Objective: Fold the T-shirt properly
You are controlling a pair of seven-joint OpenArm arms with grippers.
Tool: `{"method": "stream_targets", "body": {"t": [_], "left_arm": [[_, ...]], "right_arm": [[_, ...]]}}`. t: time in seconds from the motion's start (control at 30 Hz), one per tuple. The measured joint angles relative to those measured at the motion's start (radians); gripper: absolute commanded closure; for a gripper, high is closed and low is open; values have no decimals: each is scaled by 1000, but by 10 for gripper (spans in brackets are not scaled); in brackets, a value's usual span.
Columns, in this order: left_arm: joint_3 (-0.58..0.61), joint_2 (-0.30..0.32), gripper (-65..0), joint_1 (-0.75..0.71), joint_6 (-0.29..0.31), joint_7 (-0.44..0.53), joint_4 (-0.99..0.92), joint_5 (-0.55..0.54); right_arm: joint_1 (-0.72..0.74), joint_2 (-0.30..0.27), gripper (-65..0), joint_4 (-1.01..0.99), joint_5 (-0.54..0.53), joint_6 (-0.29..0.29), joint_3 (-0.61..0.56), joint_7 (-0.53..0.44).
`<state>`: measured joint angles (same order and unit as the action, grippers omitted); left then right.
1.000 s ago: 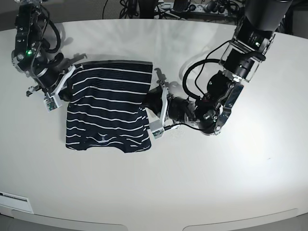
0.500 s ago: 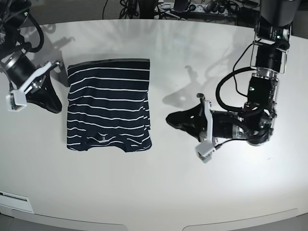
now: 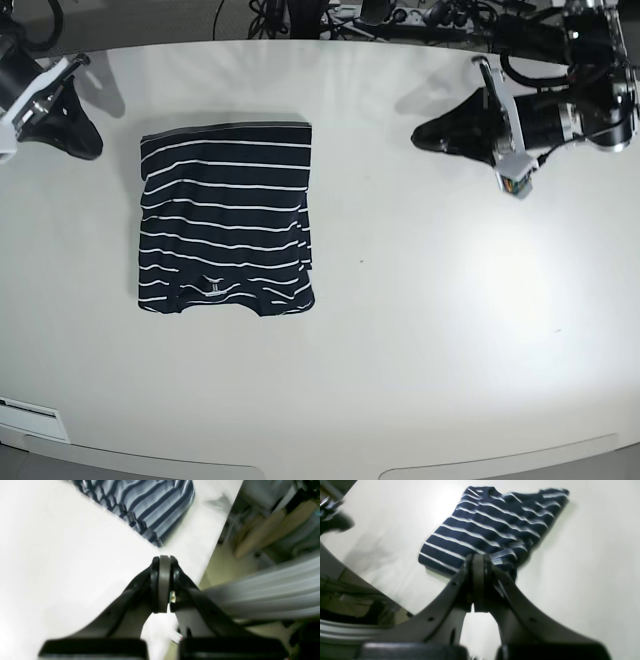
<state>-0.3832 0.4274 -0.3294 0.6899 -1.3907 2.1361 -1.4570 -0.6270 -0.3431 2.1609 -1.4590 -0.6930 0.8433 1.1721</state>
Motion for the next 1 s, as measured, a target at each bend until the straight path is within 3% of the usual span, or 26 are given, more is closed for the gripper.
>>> {"method": "stream_targets", "body": {"t": [0.17, 0.43, 0.6, 0.73, 0.83, 0.87, 1.0], "left_arm": [[-84, 0, 0, -266, 2, 12, 210, -11], [-205, -44, 0, -637, 3, 10, 206, -2], [-216, -104, 0, -829, 3, 3, 206, -2], [-216, -131, 0, -911, 3, 6, 207, 13], [-216, -128, 0, -903, 3, 64, 180, 91], [-213, -128, 0, -897, 6, 122, 129, 105], [-158, -133, 0, -785, 8, 184, -134, 261]], "right_arm": [[-111, -6, 0, 2, 0, 0, 40, 53], [-355, 29, 0, 3, 2, 0, 37, 97], [-493, 28, 0, 5, -2, 0, 37, 129], [-579, 61, 0, -18, -8, 0, 29, 145], [-585, 52, 0, -113, 56, 0, -29, 50], [-583, 48, 0, -161, 116, -1, -63, -1], [-525, -6, 0, -360, 383, -1, -265, -191]]}}
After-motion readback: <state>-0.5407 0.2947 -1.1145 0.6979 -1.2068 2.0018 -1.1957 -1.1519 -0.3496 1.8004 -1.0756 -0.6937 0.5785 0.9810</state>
